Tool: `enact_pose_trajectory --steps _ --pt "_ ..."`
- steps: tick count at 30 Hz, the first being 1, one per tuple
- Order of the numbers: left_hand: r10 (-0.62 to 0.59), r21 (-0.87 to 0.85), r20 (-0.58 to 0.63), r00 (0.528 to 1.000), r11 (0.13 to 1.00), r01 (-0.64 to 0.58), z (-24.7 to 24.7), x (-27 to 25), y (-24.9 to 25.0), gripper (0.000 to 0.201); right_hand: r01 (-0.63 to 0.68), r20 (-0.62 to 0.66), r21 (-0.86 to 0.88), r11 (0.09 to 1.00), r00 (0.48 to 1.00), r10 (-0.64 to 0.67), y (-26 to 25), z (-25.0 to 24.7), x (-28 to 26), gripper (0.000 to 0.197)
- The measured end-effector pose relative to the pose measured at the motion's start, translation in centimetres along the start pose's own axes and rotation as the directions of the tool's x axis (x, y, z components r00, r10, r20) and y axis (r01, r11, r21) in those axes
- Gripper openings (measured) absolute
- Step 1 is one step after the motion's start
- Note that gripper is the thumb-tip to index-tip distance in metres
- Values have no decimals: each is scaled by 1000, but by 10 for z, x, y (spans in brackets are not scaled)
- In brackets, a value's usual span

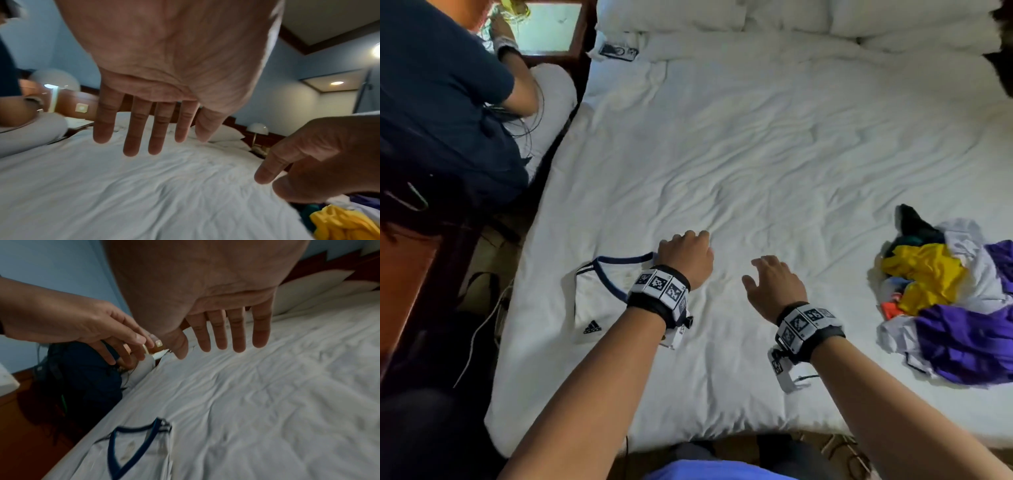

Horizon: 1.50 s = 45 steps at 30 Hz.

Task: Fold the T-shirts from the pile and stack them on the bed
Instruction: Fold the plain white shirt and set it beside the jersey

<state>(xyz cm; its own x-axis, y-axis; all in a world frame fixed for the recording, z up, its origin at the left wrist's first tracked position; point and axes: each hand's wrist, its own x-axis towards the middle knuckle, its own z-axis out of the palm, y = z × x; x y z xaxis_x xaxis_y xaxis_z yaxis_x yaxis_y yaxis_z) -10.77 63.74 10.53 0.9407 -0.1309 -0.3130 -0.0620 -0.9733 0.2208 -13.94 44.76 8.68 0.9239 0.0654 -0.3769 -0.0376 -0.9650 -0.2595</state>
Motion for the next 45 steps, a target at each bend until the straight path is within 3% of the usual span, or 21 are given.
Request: enact_pose_trajectory --steps 6,14,19,23,28,30,33,37,41,42,43,45 --pt "170 55 8 985 984 -170 -28 36 135 38 -63 -88 34 997 994 66 96 -65 -14 45" --pt "309 113 131 942 939 -324 -2 82 335 39 -155 -120 55 986 980 160 282 -128 -17 39" --pt "356 98 215 909 919 -383 32 116 441 40 -211 -87 45 976 973 214 400 -144 -6 28" --pt "379 67 254 890 911 -407 62 143 503 36 -297 -33 76 952 953 300 481 -127 21 23" --pt "346 -11 322 881 932 -362 101 166 544 36 -385 92 80 920 921 378 541 -83 51 38" --pt "324 -32 327 888 943 -332 115 175 551 35 -398 70 26 917 916 396 558 -66 60 39" --pt "293 -49 342 893 954 -294 129 182 556 31 -345 35 -10 939 938 345 574 -56 67 24" --pt "288 -64 371 883 956 -285 136 188 562 32 -285 -24 -4 958 958 285 578 -63 70 19" --pt "319 -121 348 882 948 -295 130 190 576 55 -190 -153 196 962 963 221 561 -96 66 2" --pt "315 -151 328 891 948 -280 127 190 579 57 -142 -192 264 954 961 197 557 -105 65 6" --pt "308 -187 303 902 947 -261 123 190 582 52 -98 -232 333 938 955 183 553 -113 64 12" --pt "279 -240 247 928 945 -221 114 190 583 24 7 -359 451 892 917 174 548 -126 62 17"
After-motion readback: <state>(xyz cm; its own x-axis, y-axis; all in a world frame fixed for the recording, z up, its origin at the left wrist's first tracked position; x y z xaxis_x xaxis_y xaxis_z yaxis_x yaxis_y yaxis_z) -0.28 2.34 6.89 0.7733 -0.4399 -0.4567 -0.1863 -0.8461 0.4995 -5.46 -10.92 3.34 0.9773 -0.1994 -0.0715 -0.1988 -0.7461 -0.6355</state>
